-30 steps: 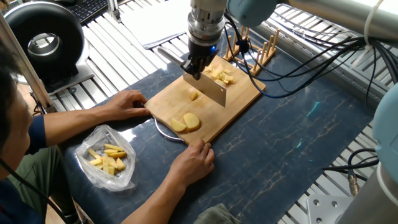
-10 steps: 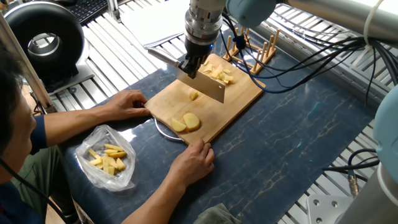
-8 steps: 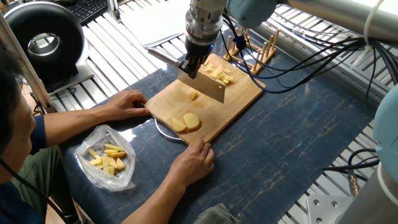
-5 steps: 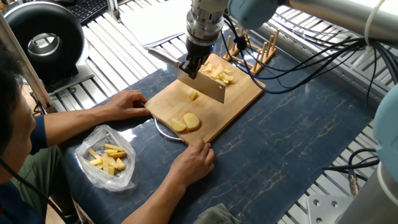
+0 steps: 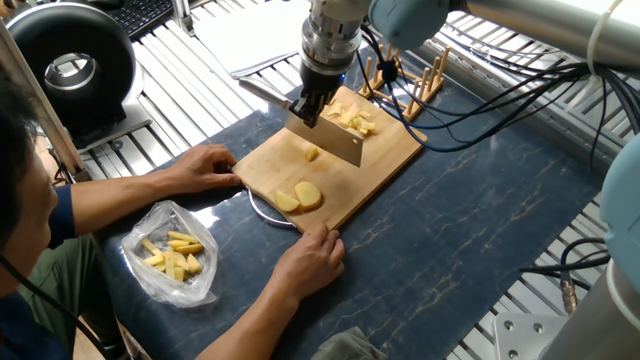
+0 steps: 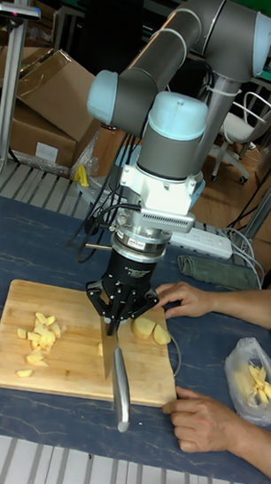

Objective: Chop the potatoes

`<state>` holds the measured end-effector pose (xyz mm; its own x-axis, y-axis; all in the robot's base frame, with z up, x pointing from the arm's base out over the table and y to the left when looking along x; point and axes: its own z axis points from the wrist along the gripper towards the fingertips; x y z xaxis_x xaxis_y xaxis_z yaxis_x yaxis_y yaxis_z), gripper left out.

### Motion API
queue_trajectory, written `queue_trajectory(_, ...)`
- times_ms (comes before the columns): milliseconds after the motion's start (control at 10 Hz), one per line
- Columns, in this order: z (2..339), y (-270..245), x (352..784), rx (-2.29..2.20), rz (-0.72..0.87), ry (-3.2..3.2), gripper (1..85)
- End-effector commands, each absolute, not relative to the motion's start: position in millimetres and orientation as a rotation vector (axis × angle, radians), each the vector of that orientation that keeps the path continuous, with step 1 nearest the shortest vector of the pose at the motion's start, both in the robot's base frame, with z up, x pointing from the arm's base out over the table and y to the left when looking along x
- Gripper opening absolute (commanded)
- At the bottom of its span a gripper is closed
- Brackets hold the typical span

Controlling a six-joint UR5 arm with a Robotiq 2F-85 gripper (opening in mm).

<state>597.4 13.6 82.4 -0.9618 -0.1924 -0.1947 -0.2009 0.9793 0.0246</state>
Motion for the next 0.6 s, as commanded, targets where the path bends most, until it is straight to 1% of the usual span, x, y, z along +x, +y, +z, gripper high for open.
queue_trajectory(0,81.8,14.6,598.4,-0.283,0.087,2.927,1.0)
queue_trajectory(500,78.2,15.6,597.4,-0.278,0.088,2.926,1.0)
